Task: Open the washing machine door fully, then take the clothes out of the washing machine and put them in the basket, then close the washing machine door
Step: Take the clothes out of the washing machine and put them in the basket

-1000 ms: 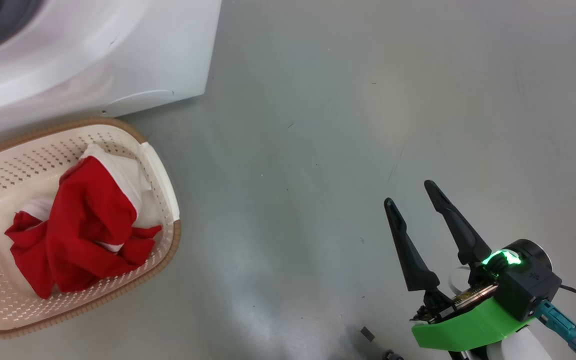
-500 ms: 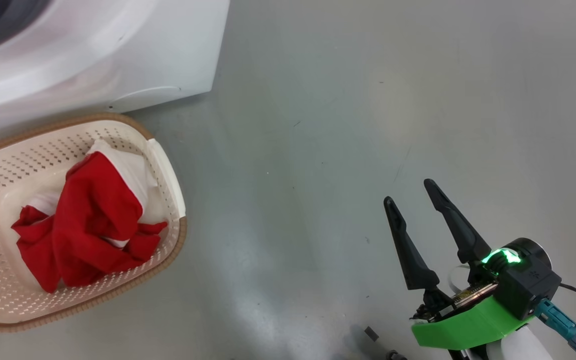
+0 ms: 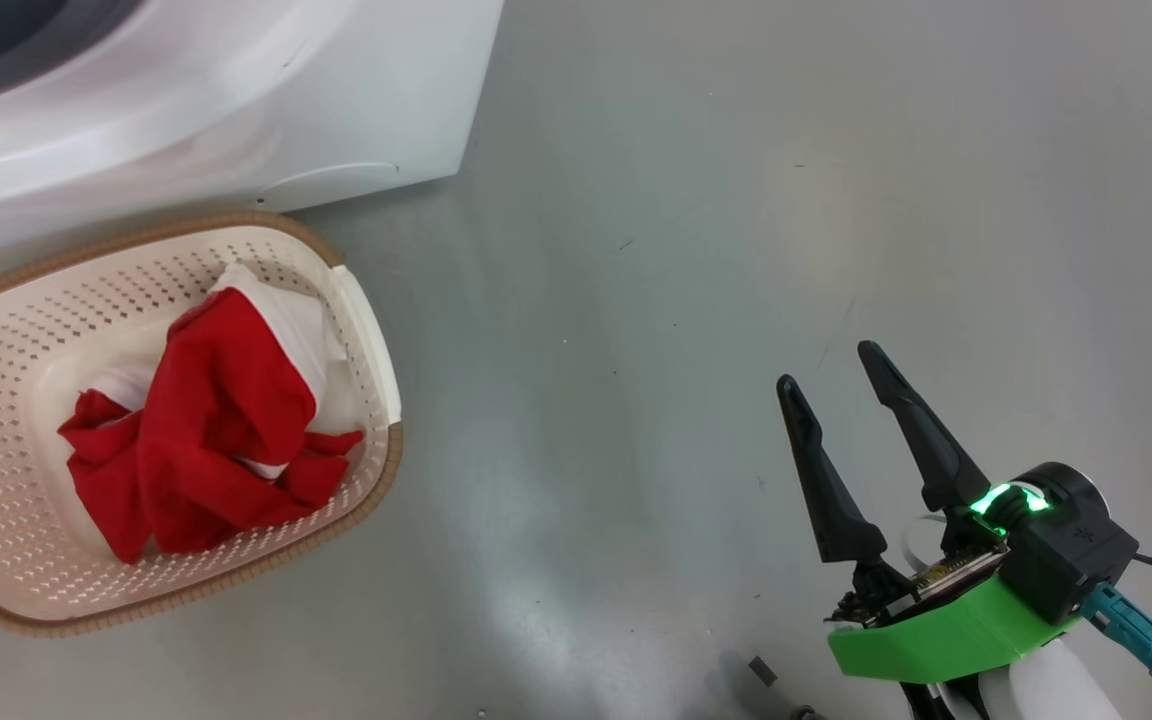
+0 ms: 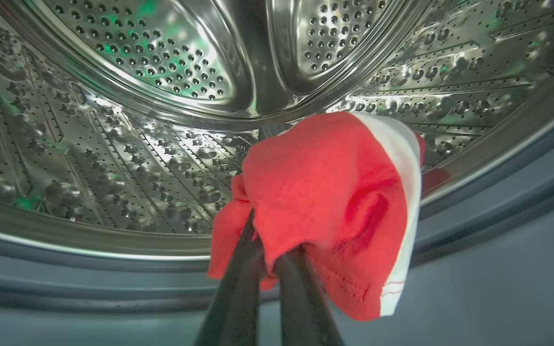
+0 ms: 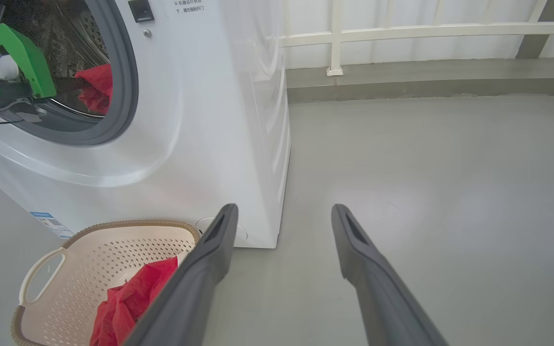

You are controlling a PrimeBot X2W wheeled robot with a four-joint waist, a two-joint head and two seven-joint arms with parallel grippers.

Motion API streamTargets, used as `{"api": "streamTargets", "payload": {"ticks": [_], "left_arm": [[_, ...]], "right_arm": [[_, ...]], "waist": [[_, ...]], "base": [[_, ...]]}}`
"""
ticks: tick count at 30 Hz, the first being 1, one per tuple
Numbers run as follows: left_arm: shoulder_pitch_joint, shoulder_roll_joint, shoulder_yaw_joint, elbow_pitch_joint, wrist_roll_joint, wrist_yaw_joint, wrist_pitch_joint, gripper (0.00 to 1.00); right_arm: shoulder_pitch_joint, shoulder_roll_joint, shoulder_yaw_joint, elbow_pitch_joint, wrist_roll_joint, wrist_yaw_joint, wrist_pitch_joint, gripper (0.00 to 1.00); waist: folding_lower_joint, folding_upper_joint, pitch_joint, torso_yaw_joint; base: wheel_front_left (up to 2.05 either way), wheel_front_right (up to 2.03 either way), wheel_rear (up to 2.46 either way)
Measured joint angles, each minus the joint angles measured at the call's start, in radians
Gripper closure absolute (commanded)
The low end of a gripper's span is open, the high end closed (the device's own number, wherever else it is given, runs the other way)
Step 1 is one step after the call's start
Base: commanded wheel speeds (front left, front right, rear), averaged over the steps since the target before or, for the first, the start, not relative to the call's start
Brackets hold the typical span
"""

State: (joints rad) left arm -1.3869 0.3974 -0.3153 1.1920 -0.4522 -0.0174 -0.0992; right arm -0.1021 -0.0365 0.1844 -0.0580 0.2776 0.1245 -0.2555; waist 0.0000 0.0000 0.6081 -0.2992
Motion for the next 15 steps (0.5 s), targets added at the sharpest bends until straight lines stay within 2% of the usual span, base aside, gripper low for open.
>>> {"api": "streamTargets", "payload": {"ticks": [15], "left_arm": [[0.181,0.0,0.008,-0.187,-0.054,-0.011,-0.041,1.0]], "right_arm": [[-0.026,0.0,-0.007,0.01,0.013,0.0,0.0,0.0]], "waist": [[0.0,0.0,-0.032,0.026]], "base": [[0.0,0.0,0.0]]}}
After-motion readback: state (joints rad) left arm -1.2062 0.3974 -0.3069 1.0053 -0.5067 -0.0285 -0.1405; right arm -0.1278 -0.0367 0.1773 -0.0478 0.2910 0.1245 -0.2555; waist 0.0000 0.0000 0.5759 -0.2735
